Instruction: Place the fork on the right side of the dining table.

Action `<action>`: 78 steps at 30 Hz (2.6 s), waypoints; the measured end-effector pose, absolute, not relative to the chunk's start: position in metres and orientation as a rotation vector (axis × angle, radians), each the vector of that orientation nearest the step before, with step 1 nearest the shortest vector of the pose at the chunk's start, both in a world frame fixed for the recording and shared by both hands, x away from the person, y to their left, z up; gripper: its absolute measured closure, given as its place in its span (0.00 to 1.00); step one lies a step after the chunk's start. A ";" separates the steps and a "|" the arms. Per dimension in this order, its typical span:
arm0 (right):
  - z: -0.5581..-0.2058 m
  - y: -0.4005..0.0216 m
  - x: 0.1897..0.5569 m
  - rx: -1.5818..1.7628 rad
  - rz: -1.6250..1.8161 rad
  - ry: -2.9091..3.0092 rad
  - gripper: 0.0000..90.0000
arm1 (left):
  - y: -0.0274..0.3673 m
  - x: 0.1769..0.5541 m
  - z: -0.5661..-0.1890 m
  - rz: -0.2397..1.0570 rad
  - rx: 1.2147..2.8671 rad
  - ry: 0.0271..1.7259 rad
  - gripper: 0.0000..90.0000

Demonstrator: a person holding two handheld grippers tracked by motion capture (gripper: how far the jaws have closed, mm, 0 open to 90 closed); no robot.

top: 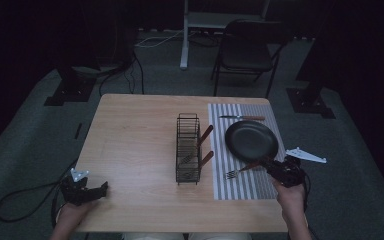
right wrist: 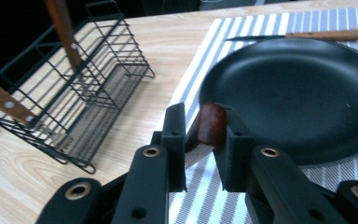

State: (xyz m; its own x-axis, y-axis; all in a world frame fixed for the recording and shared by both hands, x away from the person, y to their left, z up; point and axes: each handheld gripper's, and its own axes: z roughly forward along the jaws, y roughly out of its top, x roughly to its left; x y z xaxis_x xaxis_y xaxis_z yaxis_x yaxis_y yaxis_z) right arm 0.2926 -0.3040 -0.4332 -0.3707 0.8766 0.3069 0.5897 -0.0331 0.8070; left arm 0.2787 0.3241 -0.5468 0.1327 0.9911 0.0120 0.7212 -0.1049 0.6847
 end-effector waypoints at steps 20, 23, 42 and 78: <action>-0.465 -0.339 0.304 1.701 1.290 1.924 0.68 | 0.324 0.279 -0.547 0.664 1.886 1.643 0.00; -0.471 -0.345 0.304 1.726 1.299 1.918 0.68 | 0.324 0.279 -0.547 0.664 1.886 1.643 0.00; -0.501 -0.372 0.311 1.846 1.287 1.918 0.59 | 0.324 0.278 -0.547 0.666 1.881 1.650 0.00; -0.537 -0.371 0.335 1.738 0.993 2.002 0.39 | 0.324 0.278 -0.547 0.666 1.881 1.649 0.00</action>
State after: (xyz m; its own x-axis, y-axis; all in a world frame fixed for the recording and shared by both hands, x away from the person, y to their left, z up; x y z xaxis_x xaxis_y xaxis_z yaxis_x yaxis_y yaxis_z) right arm 0.3348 -0.3708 -0.5373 -0.2164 0.9547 0.2043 0.7400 0.0239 0.6721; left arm 0.2783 0.3236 -0.5468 0.1261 0.9919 0.0119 0.7219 -0.1000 0.6847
